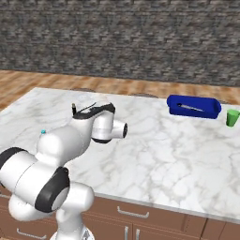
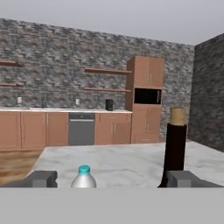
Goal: Place the drinks on the dining counter in a tight cluster.
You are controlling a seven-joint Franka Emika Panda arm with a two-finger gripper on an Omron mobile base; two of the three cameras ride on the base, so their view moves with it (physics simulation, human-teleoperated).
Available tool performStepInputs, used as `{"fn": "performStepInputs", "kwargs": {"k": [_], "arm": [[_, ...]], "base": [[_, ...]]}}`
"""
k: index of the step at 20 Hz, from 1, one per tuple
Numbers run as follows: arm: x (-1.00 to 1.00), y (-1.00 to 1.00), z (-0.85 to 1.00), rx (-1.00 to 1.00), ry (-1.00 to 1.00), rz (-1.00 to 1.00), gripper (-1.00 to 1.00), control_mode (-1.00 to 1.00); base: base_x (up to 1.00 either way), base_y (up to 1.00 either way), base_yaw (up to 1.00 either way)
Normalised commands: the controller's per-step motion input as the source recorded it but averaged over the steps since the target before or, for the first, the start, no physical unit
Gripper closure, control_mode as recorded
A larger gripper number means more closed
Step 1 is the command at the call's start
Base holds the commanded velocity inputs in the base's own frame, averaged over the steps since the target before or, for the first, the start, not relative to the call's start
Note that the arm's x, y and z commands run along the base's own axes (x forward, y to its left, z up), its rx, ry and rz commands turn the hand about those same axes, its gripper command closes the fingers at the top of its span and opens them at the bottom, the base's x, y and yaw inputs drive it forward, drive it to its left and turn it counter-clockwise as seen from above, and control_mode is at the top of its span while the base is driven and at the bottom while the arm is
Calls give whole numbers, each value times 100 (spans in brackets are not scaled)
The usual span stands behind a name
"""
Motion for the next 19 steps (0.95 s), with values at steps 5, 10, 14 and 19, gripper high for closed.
{"fn": "performStepInputs", "kwargs": {"k": [5,10,14,19], "arm": [[-44,-4,23,-4,8,-28,-100,-100],[-42,-4,21,-9,15,-33,-100,-100],[-42,-15,23,-5,25,-31,-100,-100],[-47,-23,17,-3,30,-29,-100,-100]], "base": [[0,0,0],[0,0,0],[0,0,0],[0,0,0]]}}
